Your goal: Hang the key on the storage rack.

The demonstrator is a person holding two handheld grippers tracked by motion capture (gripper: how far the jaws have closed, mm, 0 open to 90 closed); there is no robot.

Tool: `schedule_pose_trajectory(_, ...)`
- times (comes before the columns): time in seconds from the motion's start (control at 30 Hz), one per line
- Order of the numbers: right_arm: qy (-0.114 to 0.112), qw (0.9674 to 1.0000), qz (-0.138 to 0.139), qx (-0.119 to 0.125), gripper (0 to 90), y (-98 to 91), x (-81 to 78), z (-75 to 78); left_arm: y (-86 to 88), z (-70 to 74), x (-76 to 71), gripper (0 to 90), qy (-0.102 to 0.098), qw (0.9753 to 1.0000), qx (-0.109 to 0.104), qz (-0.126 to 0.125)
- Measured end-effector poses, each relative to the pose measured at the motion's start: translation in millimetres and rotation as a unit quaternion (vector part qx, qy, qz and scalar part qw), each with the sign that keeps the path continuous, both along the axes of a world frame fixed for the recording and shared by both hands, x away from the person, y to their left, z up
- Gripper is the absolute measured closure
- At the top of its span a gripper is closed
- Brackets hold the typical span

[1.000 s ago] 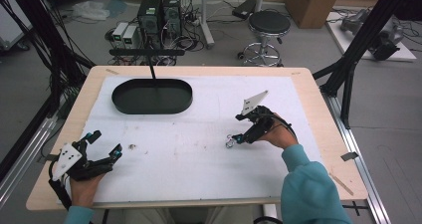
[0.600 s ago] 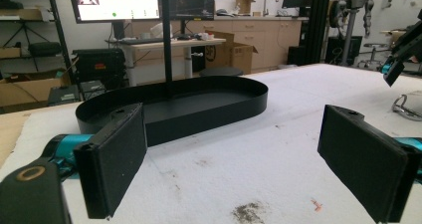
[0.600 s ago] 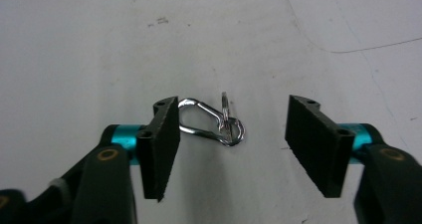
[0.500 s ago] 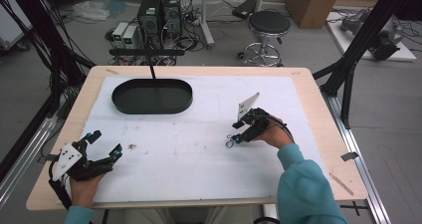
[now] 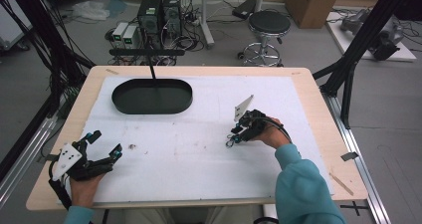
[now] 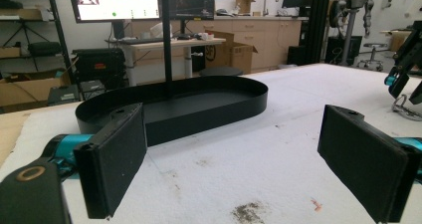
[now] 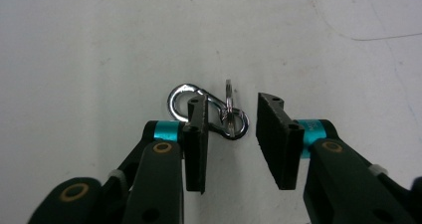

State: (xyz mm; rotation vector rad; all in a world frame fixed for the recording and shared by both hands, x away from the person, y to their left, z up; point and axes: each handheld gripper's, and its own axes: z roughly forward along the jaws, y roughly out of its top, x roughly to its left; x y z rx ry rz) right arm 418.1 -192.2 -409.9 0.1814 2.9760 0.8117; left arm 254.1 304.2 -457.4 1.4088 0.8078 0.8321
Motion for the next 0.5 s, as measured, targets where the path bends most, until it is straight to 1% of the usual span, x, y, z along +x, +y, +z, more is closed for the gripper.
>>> schedule_pose_trajectory(0.1, 0.001, 0.9999, 0.001, -0.010, 71.1, 1.1, -0.4, -1.4, 0.0, 0.0, -0.1, 12.4, 0.000, 1.0000, 0.001, 0.000)
schedule_pose_trajectory(0.17, -0.001, 0.9999, 0.008, -0.009, 74.4, 2.2, 0.0, -2.0, 0.0, 0.0, 0.0, 12.4, 0.000, 1.0000, 0.000, 0.000)
schedule_pose_trajectory(0.23, -0.003, 0.9999, 0.007, -0.011, 78.0, 2.8, -0.4, -1.1, 0.0, 0.0, 0.0, 12.4, 0.000, 1.0000, 0.000, 0.000)
schedule_pose_trajectory(0.27, -0.006, 0.9999, 0.007, -0.010, 78.7, 3.2, 0.0, -1.4, 0.0, 0.0, 0.0, 12.4, 0.000, 1.0000, 0.000, 0.000)
schedule_pose_trajectory(0.37, -0.004, 0.9999, 0.008, -0.013, 80.0, 3.4, 0.5, -1.9, 0.1, 0.0, 0.0, 12.4, 0.000, 1.0000, 0.000, -0.001)
schedule_pose_trajectory(0.4, -0.003, 0.9999, 0.002, -0.016, 80.8, 2.9, -0.3, -1.4, 0.2, 0.0, -0.1, 12.4, 0.000, 1.0000, 0.000, 0.000)
schedule_pose_trajectory(0.47, 0.000, 0.9999, 0.002, -0.014, 82.4, 2.5, -0.3, -1.0, 0.0, 0.0, 0.0, 12.4, 0.000, 1.0000, 0.000, 0.000)
schedule_pose_trajectory(0.5, -0.003, 0.9999, 0.002, -0.013, 83.5, 2.3, -0.4, -0.6, 0.2, 0.0, -0.1, 12.4, 0.000, 1.0000, 0.000, 0.000)
